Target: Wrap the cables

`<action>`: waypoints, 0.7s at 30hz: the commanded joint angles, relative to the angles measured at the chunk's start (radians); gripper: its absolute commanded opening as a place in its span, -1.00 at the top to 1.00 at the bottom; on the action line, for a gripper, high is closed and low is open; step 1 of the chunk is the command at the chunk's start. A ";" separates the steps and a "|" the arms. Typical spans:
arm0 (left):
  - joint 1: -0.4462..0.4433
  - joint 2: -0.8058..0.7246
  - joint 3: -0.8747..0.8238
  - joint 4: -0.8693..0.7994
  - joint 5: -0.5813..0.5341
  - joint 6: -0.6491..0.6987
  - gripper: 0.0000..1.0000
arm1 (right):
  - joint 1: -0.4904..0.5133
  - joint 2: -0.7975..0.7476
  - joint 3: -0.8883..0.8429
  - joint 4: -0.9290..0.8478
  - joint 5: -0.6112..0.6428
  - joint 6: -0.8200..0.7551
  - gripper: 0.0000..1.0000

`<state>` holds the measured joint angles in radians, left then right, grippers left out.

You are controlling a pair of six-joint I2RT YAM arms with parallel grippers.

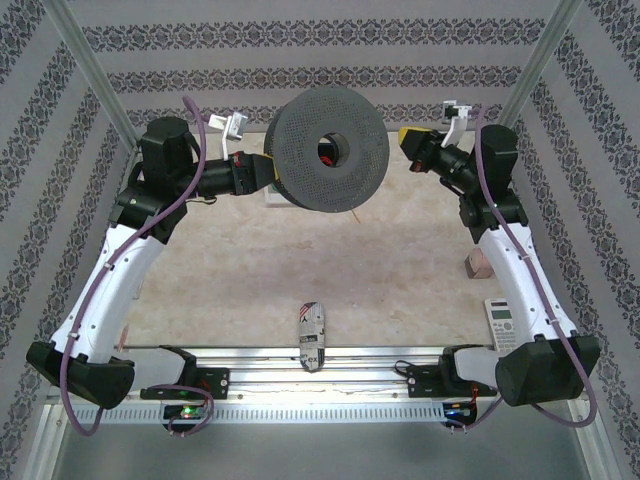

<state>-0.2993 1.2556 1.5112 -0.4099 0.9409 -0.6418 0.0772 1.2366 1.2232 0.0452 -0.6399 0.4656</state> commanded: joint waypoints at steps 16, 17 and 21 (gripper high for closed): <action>0.012 0.126 0.100 0.425 0.079 -0.156 1.00 | 0.031 -0.176 -0.394 0.596 -0.483 0.542 -0.43; 0.011 0.128 0.099 0.438 0.081 -0.165 1.00 | 0.039 -0.177 -0.403 0.598 -0.481 0.540 -0.42; 0.011 0.138 0.111 0.459 0.084 -0.180 1.00 | 0.067 -0.166 -0.428 0.613 -0.459 0.541 -0.39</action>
<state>-0.2989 1.4014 1.5700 -0.1146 0.9894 -0.7841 0.1272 1.0603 0.8253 0.6048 -1.0901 0.9939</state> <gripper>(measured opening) 0.076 0.699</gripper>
